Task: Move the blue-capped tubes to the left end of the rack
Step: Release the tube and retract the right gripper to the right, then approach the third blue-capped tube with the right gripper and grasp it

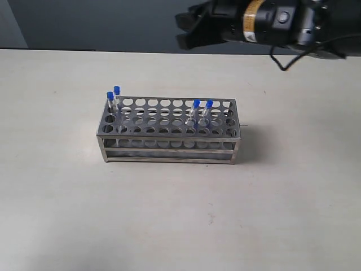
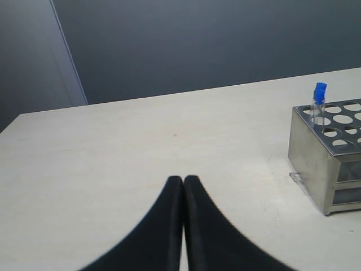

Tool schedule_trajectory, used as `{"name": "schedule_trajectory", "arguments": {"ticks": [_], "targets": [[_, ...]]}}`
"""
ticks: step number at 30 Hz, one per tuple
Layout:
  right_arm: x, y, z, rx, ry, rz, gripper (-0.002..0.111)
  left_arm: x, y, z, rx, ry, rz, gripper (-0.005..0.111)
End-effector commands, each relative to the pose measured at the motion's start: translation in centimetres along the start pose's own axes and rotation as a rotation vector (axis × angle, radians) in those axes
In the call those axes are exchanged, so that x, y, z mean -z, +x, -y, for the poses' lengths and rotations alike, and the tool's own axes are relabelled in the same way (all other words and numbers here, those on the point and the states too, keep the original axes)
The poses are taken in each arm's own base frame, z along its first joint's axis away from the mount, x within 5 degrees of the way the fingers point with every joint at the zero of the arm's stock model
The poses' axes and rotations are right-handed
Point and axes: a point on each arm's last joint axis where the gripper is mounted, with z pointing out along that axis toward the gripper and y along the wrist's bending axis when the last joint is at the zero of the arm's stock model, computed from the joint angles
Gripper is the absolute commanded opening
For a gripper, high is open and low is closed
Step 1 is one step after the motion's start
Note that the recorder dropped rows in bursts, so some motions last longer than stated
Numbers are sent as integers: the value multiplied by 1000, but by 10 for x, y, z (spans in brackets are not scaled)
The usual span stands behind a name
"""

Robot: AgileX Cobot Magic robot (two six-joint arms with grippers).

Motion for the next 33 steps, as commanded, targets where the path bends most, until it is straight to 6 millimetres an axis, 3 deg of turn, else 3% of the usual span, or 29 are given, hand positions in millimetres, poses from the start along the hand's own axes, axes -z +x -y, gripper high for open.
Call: {"name": "schedule_trajectory", "arguments": {"ticks": [1, 6, 12, 25, 33], "targets": [[34, 39, 13, -81, 0, -46, 34, 1, -1, 0, -2, 4, 10, 1], [43, 81, 7, -187, -34, -108, 34, 1, -1, 0, -2, 4, 10, 1], [35, 101, 4, -249, -62, -118, 34, 1, -1, 0, -2, 4, 10, 1], [25, 116, 1, -292, -103, -119, 34, 1, -1, 0, -2, 4, 10, 1], [22, 118, -8, -198, -132, -146, 34, 1, -1, 0, -2, 4, 10, 1]]}}
